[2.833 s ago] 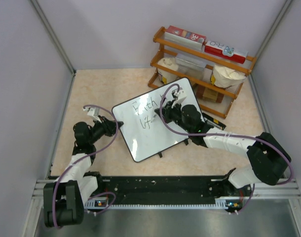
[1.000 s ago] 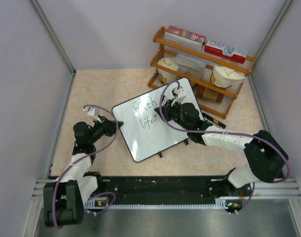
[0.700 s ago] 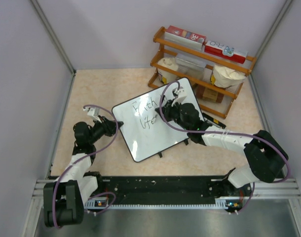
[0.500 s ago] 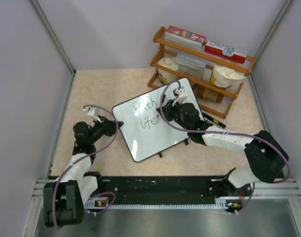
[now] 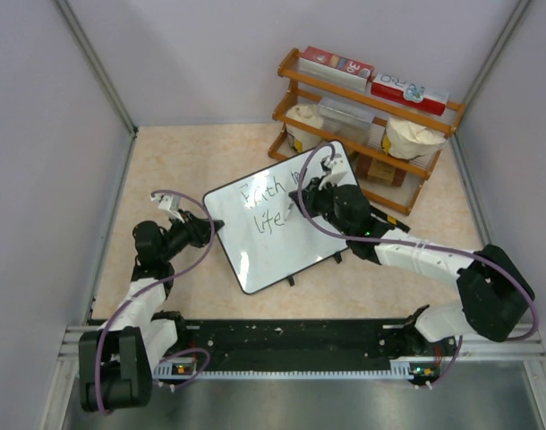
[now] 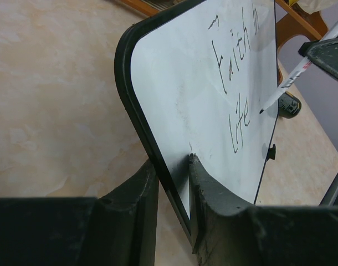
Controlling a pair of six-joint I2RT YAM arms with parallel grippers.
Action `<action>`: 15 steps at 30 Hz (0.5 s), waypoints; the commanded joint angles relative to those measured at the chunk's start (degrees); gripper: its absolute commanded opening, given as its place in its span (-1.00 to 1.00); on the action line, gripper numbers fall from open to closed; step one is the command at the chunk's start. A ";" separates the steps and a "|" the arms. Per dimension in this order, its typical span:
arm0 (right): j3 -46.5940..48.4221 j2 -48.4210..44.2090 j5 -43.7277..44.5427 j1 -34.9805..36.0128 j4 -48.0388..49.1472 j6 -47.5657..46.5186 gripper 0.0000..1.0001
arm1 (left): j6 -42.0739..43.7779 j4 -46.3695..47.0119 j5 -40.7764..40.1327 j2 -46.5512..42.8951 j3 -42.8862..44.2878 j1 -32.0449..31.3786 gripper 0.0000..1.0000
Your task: Write a sentence on the whiteboard
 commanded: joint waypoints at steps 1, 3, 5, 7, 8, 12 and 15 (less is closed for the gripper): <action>-0.48 -6.57 -0.74 -1.23 2.57 -0.26 -1.00 | 4.58 -0.18 -2.07 0.79 -0.11 -0.05 -1.00; -1.09 -7.62 -2.67 -2.54 2.83 0.71 -1.00 | 4.58 -0.18 -1.98 0.70 -0.20 -0.05 -1.00; -1.53 -9.03 -5.04 -3.77 3.18 2.11 -1.00 | 4.58 -0.18 -2.07 0.70 -0.20 -0.05 -1.00; -2.58 -10.43 -6.19 -5.44 3.27 3.08 -1.00 | 4.58 -0.18 -2.07 0.61 -0.20 -0.05 -1.00; -2.94 -10.96 -6.37 -5.97 3.27 3.26 -1.00 | 4.58 -0.18 -2.07 0.61 -0.20 0.04 -1.00; -5.48 -13.34 -8.74 -8.00 2.66 3.70 -1.00 | 4.58 -0.18 -1.98 0.87 -0.20 -0.05 -1.00; -7.24 -15.18 -8.92 -9.05 1.52 3.26 -1.00 | 4.49 -0.18 -1.89 0.96 -0.11 0.04 -1.00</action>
